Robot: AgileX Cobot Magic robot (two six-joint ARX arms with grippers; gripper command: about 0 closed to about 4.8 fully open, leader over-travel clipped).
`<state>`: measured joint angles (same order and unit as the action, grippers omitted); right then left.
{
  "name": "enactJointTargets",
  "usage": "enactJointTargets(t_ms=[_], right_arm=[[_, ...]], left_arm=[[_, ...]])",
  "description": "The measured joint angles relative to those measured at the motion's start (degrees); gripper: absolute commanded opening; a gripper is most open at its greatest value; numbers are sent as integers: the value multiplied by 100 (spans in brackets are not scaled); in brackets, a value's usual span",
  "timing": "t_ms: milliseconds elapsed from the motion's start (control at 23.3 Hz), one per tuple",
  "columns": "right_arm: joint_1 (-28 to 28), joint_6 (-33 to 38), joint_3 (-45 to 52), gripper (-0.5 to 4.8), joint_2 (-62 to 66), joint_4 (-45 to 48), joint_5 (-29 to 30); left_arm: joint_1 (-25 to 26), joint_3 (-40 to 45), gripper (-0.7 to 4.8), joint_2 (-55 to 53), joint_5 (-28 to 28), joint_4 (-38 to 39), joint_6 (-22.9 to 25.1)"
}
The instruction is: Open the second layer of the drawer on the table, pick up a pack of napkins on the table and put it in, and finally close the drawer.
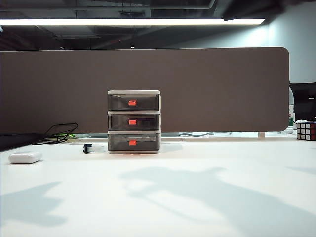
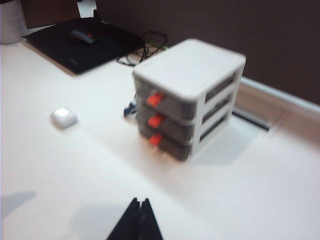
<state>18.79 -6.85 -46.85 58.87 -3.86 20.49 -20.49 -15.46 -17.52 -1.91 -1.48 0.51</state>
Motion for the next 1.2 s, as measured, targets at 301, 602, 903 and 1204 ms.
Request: enactJointTargets(t_ms=[301,602,903,1204], right_arm=[[31,798,2518,-5,-3241,17,-647],[105,1165,3630,-5,-5882,-887,-1587],[98,1154,4647,-5,-5880,-577,-1773],[-66,868,4645,-5,-5877,-240,-1923]], left_arm=[[-28,345,-6,1707,50,1027,-828],[-166,951,-6,1735,-74,634,-776],[-151,1528,-6,1740,-83,-450,-566],[90,1528,-6,1740,-116,-356,-136]])
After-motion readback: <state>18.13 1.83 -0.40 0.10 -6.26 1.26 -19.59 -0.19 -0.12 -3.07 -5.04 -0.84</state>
